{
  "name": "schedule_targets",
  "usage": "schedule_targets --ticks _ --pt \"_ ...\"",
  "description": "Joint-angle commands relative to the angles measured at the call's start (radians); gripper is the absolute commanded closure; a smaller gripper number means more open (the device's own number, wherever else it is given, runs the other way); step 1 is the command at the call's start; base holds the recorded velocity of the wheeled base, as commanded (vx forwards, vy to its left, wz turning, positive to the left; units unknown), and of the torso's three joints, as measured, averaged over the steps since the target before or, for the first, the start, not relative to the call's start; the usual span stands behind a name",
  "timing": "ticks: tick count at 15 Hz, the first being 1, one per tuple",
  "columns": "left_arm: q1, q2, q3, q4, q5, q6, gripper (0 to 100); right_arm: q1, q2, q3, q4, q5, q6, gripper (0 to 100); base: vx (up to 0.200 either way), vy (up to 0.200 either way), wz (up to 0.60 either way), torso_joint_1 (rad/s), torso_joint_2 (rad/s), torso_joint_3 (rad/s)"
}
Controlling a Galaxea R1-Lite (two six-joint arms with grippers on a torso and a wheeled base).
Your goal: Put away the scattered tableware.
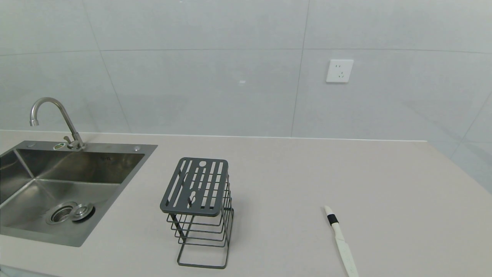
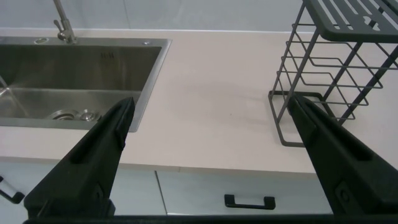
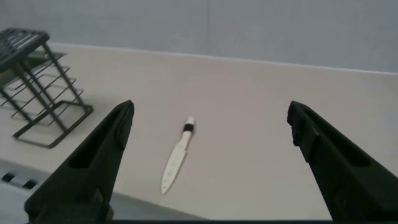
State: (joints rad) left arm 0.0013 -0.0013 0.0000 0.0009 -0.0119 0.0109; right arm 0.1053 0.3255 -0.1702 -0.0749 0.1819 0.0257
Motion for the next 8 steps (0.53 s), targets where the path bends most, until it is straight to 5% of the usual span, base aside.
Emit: schedule_targets --ticks 1,8 --pt "0.000 0.001 0.000 0.001 0.000 0.000 0 0.102 0.251 -0.032 0.003 0.030 0.002 0 0.000 0.000 0.00 0.000 0.00 0.000" --pt "0.000 0.001 0.000 0.001 0.000 0.000 0 0.211 0.629 -0.169 0.001 0.031 0.002 0 0.000 0.000 0.00 0.000 0.00 0.000"
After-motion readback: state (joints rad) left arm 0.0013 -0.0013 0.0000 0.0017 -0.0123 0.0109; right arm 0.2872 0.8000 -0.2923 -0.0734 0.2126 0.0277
